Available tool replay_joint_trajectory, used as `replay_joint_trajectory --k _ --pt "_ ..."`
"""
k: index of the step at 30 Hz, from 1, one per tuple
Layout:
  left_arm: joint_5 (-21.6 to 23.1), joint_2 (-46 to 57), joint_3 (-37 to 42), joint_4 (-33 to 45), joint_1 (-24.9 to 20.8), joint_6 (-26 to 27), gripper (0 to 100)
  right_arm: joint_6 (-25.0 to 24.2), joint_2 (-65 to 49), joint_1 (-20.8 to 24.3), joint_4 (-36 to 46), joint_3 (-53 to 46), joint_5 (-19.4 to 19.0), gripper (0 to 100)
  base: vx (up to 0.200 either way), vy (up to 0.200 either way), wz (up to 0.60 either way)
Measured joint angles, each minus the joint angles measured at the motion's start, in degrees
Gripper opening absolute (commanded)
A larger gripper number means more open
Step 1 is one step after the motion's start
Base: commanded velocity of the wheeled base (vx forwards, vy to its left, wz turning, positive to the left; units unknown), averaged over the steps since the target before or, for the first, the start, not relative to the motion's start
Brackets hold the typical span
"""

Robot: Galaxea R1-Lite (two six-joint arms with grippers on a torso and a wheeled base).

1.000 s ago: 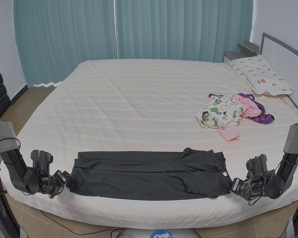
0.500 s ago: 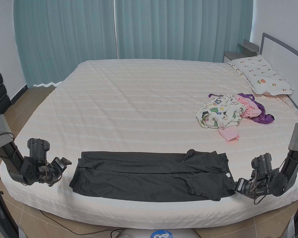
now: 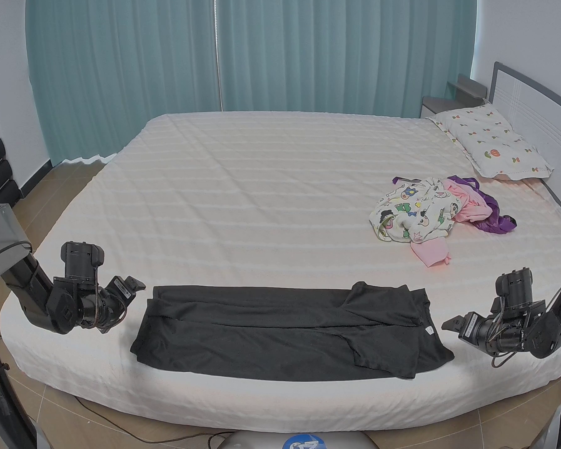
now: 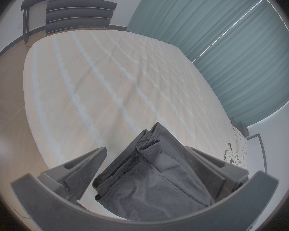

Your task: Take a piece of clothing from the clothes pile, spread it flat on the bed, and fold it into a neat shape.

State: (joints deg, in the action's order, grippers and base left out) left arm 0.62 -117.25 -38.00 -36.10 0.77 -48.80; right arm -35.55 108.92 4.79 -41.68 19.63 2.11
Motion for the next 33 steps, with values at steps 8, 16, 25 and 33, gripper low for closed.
replay_joint_trajectory --k 8,16,25,33 --pt "-0.22 -0.55 -0.65 -0.11 -0.59 -0.09 100 -0.15 -0.90 0.16 -0.44 0.24 -0.17 100 0.025 0.000 0.00" --pt "-0.62 -1.74 -1.79 0.20 -0.66 0.05 100 -0.26 -0.90 0.35 -0.49 0.16 -0.26 100 0.000 0.000 0.00" --pt "-0.30 -2.71 -2.68 0.18 -0.61 0.38 100 -0.39 -0.73 1.02 -0.52 0.02 -0.23 100 0.000 0.133 0.00" --pt "0.33 -5.24 -6.13 0.18 -2.15 2.41 100 -0.39 0.23 1.43 -0.68 0.05 -0.20 100 0.000 0.000 0.00"
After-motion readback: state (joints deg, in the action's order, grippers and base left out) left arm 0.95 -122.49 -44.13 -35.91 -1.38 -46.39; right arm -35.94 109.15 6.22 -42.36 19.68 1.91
